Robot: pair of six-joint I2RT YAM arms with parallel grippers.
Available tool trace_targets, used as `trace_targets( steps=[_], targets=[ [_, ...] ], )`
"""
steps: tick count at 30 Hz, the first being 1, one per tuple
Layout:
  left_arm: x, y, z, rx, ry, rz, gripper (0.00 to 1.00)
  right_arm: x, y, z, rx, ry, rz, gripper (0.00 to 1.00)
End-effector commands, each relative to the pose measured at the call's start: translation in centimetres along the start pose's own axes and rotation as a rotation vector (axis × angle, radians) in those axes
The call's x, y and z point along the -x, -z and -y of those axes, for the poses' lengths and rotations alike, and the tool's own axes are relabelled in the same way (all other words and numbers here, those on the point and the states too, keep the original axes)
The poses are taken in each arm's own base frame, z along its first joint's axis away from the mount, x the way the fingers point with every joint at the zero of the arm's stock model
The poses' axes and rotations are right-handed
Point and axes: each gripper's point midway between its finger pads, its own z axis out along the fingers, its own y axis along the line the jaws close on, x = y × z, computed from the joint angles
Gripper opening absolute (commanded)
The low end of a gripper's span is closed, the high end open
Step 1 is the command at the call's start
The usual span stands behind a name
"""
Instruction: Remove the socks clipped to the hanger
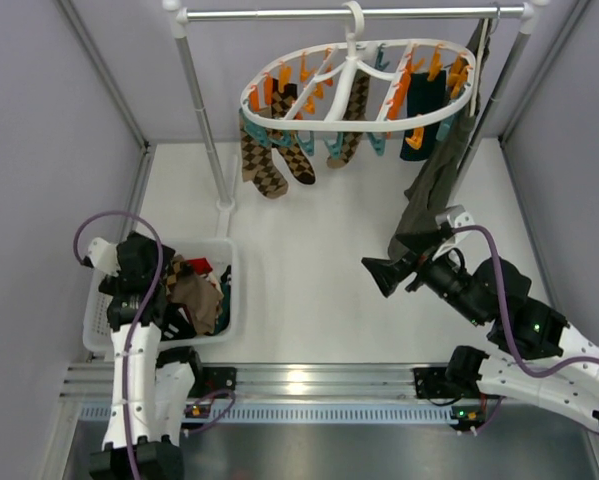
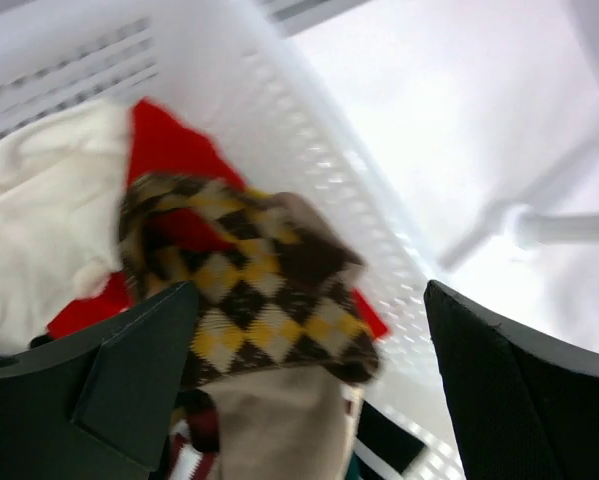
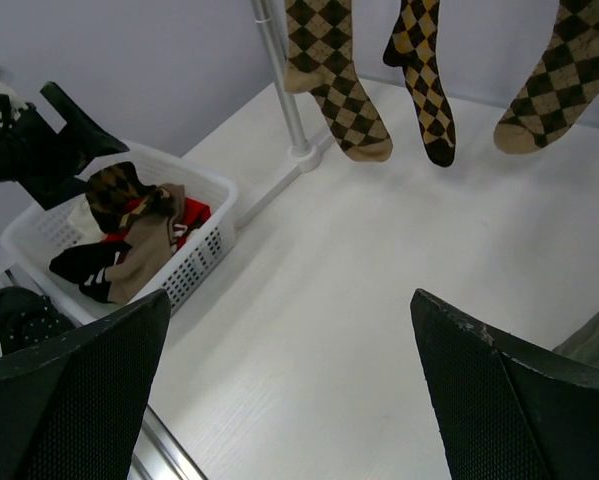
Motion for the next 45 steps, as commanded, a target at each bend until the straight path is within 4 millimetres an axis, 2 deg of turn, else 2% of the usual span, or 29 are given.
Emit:
trace_targets(
  steps=[1,4,7,10,12,15,22,26,33,35,39,40,41,42,43,45],
  targets=[
    [2.5,3.3,4.2,-0.232,-0.062,0.011,0.98,0.9,0.4,0.6,-0.026,-0.023,0.035,1.00],
    [2.8,6.3,6.7,-0.413,-0.086,-0.009,0.99,0.9,0.7,0.6,-0.019,-0.021,0.046,0.99],
    [2.3,7.2,8.0,-0.491,-0.141,-0.057,0.99,0.7,0.9,0.3,0.010,-0.006,0.062,0.99],
    [2.1,7.5,8.3,-0.506,-0.171,-0.074,0.99,0.5,0.9,0.3,0.013,-0.006,0.057,0.99],
    [2.0,8.4,8.9,-0.555,-0.164,-0.091,0.99,0.3,0.8,0.3,0.014,-0.001,0.052,0.99],
    [2.3,10.0,9.8,-0.628,-0.146,-0.095,0.99,0.2,0.5,0.3,0.013,0.008,0.042,1.00],
    [2.2,15.1,13.5,-0.926,-0.207,-0.165,0.99,-0.4,0.1,0.1,0.023,0.019,0.042,1.00],
    [1.2,16.5,15.2,-1.074,-0.233,-0.211,0.99,-0.5,-0.1,0.0,0.031,0.028,0.050,1.00],
    [-2.1,14.1,15.5,-1.084,-0.304,-0.301,0.98,-1.7,-0.9,1.1,-0.023,0.039,0.054,1.00],
    [-3.9,14.0,16.3,-1.084,-0.350,-0.324,0.99,-2.3,-1.3,2.1,-0.082,0.044,0.041,0.99],
    [-7.4,13.9,17.6,-1.066,-0.408,-0.344,0.99,-3.1,-1.4,2.6,-0.111,0.050,0.024,0.99],
    [-8.4,15.3,18.6,-1.118,-0.418,-0.333,0.98,-3.4,-1.4,2.9,-0.124,0.054,0.018,0.99],
    [-9.1,15.8,18.9,-1.134,-0.426,-0.336,0.99,-3.4,-1.3,3.1,-0.128,0.054,0.019,0.99],
    [-10.6,16.5,19.1,-1.164,-0.449,-0.359,0.99,-3.5,-1.2,3.2,-0.134,0.054,0.019,1.00],
    [-10.7,16.8,19.6,-1.182,-0.443,-0.338,0.98,-3.6,-1.0,3.6,-0.151,0.057,0.022,0.99],
    [-12.1,16.7,19.9,-1.196,-0.460,-0.364,0.99,-3.5,-0.7,3.9,-0.163,0.058,0.030,0.99]
  ],
)
